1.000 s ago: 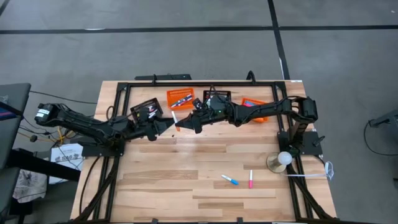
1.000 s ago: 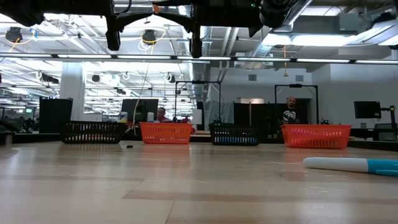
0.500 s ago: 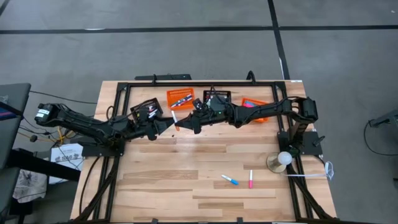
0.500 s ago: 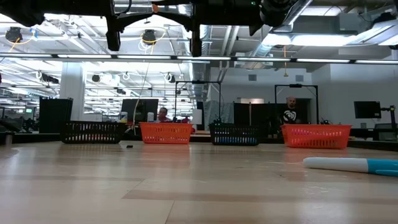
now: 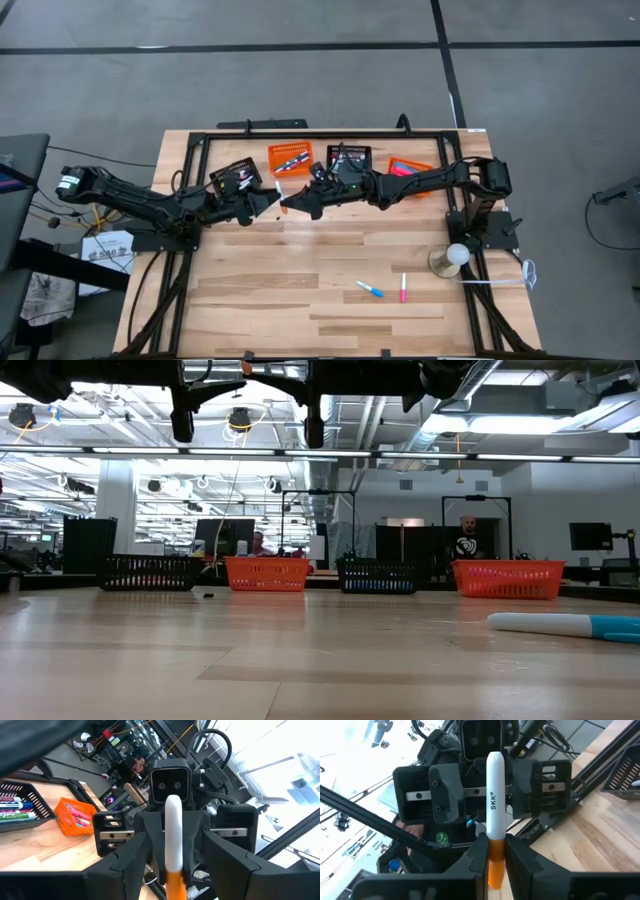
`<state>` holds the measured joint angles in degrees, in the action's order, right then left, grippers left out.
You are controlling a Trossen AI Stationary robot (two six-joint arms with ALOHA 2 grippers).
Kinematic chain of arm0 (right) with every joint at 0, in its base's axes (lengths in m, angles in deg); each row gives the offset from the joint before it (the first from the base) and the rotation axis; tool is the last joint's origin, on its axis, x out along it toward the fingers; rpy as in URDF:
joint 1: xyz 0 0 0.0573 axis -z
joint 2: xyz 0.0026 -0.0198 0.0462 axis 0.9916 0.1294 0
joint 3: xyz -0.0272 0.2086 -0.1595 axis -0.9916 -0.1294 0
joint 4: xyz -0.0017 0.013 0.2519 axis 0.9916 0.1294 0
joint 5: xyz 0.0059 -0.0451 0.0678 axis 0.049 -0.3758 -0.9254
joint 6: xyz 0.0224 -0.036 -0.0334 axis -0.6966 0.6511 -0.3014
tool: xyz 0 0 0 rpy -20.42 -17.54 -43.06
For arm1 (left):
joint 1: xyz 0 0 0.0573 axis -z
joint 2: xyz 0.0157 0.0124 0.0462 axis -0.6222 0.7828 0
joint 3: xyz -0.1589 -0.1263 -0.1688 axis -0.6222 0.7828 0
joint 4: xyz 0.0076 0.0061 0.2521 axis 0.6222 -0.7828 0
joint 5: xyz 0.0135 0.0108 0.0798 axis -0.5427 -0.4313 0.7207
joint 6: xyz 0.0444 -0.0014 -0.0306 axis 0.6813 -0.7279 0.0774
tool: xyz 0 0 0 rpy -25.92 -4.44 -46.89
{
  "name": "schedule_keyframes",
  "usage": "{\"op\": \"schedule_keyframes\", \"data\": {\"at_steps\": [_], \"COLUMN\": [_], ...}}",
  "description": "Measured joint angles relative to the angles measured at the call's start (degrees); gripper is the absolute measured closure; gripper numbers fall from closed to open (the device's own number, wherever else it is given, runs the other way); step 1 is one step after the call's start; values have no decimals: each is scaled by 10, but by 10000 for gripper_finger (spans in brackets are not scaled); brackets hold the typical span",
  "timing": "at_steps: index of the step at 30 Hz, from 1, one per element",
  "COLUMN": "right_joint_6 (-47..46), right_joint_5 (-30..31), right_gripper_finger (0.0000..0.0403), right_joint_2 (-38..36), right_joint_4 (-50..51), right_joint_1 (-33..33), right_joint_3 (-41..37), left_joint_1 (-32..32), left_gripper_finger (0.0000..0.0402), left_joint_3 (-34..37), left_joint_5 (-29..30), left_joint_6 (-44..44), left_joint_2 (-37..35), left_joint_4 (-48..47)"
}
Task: Pick & Place Markers
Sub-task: Put the white orange marker into the left black bin
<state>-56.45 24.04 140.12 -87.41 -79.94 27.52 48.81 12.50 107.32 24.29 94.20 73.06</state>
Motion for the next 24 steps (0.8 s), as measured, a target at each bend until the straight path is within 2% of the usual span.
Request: {"op": "schedule_keyframes", "data": {"at_steps": [20, 24], "right_joint_6": [-1, 5], "right_joint_5": [22, 24], "right_gripper_finger": [368, 370], "right_joint_2": [2, 5], "right_joint_4": [-16, -8], "right_joint_1": [-7, -7], "right_joint_3": [0, 11], "left_joint_1": [-6, -17], "left_gripper_finger": [213, 213], "left_joint_3": [0, 0], "left_joint_5": [-7, -25], "left_joint_6": [0, -5], "left_joint_2": [0, 0], "left_joint_4": [0, 0]}}
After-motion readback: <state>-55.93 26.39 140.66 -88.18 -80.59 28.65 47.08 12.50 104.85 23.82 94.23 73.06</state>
